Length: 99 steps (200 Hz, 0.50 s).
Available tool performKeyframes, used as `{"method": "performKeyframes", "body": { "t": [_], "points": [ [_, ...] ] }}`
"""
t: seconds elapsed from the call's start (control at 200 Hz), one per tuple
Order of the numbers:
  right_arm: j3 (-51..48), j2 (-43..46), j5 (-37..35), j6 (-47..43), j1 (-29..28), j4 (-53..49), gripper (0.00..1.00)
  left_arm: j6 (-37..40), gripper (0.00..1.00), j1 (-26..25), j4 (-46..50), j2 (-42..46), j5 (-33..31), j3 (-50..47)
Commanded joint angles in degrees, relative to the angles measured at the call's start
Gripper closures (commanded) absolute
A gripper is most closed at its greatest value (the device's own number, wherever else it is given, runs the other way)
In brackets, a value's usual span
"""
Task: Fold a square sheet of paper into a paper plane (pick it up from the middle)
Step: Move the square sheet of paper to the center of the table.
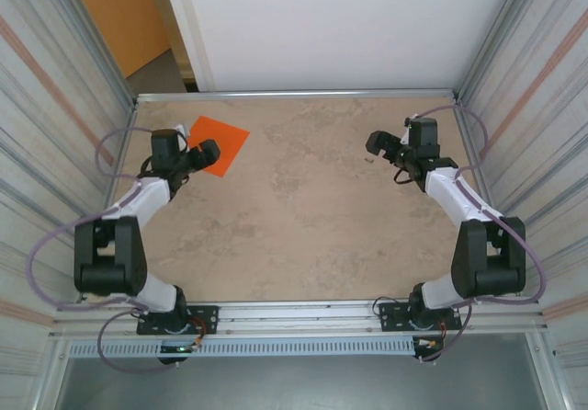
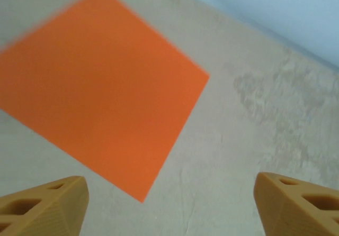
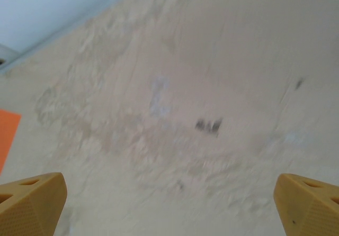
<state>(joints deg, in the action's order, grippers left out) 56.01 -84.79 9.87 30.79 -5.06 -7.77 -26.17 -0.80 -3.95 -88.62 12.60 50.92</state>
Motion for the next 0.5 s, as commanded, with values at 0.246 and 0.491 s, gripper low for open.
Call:
{"method": "performKeyframes", "body": {
  "t": [0.246, 0.491],
  "points": [
    [-1.03, -4.8, 5.55, 10.01, -6.17, -5.15, 0.1, -11.73, 0.64, -0.2, 9.82, -17.6, 3.74, 14.45],
    [-0.73, -6.9, 5.07, 10.82, -8.82, -4.72, 0.15, -9.61, 0.78, -0.63, 19.16, -26.34, 2.02, 24.1]
  ]
}}
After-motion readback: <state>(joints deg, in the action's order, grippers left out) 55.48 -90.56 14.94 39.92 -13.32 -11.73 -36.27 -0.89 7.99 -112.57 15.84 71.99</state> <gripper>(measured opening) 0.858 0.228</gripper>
